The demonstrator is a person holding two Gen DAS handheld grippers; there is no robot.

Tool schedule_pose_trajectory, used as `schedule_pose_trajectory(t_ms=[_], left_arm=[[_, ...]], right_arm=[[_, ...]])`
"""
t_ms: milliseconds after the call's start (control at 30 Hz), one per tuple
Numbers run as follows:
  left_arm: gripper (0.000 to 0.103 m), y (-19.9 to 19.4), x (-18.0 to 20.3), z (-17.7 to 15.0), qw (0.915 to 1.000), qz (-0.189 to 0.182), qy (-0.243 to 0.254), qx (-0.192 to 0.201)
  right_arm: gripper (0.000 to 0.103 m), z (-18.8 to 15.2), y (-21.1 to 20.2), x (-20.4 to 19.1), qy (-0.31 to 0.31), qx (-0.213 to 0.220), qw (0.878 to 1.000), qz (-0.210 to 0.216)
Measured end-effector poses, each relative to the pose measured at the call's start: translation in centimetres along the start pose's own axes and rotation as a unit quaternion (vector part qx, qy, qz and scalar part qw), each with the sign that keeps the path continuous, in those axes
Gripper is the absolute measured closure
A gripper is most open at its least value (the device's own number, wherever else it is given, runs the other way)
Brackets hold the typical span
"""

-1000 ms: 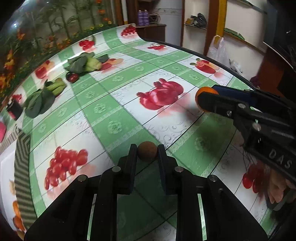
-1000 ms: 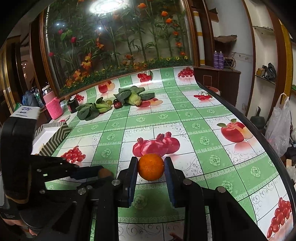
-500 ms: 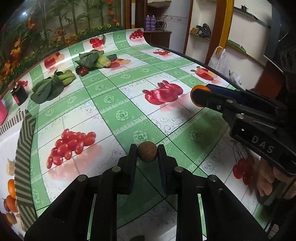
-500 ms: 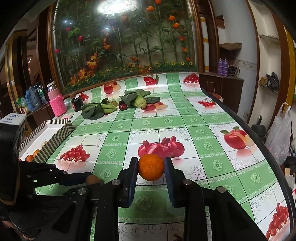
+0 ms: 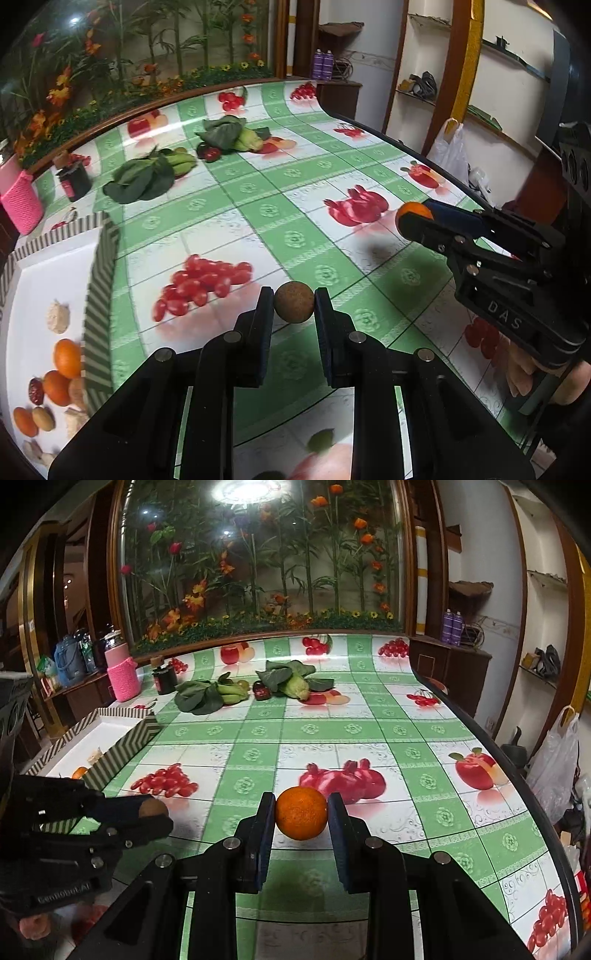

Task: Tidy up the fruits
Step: 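Carry the orange and kiwi over the white tray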

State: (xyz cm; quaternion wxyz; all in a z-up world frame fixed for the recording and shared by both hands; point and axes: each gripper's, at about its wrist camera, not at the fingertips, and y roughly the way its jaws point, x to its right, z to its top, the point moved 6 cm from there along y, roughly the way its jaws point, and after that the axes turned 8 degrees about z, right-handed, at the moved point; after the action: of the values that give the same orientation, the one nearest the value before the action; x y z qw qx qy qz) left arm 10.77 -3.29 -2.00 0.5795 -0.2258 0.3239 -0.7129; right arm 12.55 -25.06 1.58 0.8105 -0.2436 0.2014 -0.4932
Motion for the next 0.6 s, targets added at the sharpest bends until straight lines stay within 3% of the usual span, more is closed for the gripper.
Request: schedule_pose_trajectory(t_ms=[600], left_arm=[[0.082,-2.4,-9.4,-1.6,0.9957,0.05,-0.078,0.007]], right_arm=[[0.075,2.3,1.4,-8.4,-0.064,-0.005,0.998,0.029]])
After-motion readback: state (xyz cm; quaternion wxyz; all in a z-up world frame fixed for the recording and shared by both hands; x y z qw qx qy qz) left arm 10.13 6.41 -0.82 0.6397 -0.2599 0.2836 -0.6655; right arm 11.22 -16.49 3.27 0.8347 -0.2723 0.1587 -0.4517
